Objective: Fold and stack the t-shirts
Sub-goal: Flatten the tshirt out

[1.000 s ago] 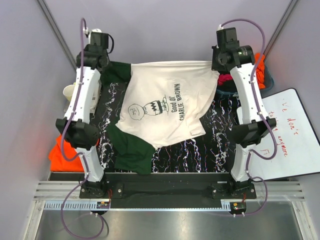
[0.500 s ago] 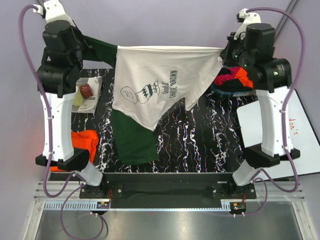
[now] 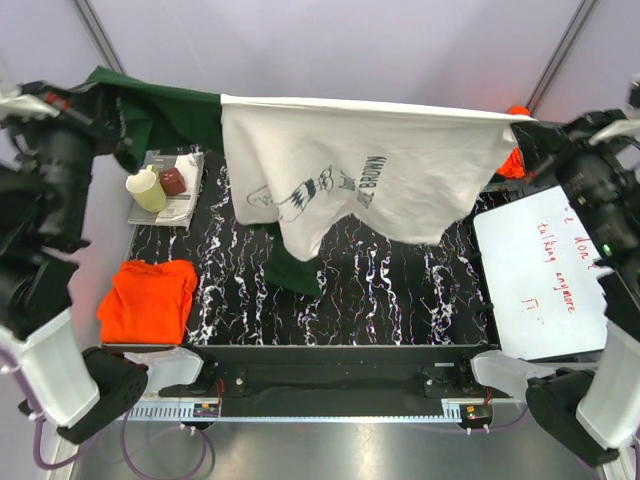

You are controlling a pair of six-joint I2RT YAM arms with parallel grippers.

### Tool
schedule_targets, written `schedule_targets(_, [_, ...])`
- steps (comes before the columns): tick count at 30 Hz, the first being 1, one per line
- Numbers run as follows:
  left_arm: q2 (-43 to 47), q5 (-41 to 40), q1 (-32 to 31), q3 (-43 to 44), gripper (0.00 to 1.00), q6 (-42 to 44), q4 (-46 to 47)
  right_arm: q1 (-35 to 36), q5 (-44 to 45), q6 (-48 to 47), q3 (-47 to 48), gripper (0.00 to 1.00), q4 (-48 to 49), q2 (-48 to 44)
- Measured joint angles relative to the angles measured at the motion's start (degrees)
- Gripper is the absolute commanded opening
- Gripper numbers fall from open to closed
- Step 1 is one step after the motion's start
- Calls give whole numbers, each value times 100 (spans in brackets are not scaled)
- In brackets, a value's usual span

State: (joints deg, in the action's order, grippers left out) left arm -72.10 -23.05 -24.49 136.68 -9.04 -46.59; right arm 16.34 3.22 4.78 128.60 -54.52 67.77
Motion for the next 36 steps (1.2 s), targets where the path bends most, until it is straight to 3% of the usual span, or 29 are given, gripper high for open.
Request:
schedule_targets(4, [422, 304, -31, -4, 0, 4, 59, 4, -208, 9, -61, 0, 111, -433])
schedule_targets(9, [289, 396, -39, 356, 0, 144, 109, 7, -317, 26, -240, 0, 247, -474])
schedule_targets(17, [-1012, -140, 210, 544, 0, 472, -52, -2, -264, 59, -1388, 0, 619, 313])
schedule_targets(21, [-2011, 286, 872, 195, 0, 315, -247, -17, -273, 33, -2127, 0, 979, 1150])
schedule_targets(27, [-3748, 863, 1220, -564, 0, 295, -555, -28, -297, -146, -2933, 0, 1447, 2538])
schedule_targets(32, [-5493, 1252, 1298, -422, 0, 293, -710, -48, -310, -304, -2667, 0, 1744, 4172])
schedule_targets(36, [-6343, 1346, 1333, -262, 0, 192, -798, -103, -337, -304, -2013, 0, 1784, 5593])
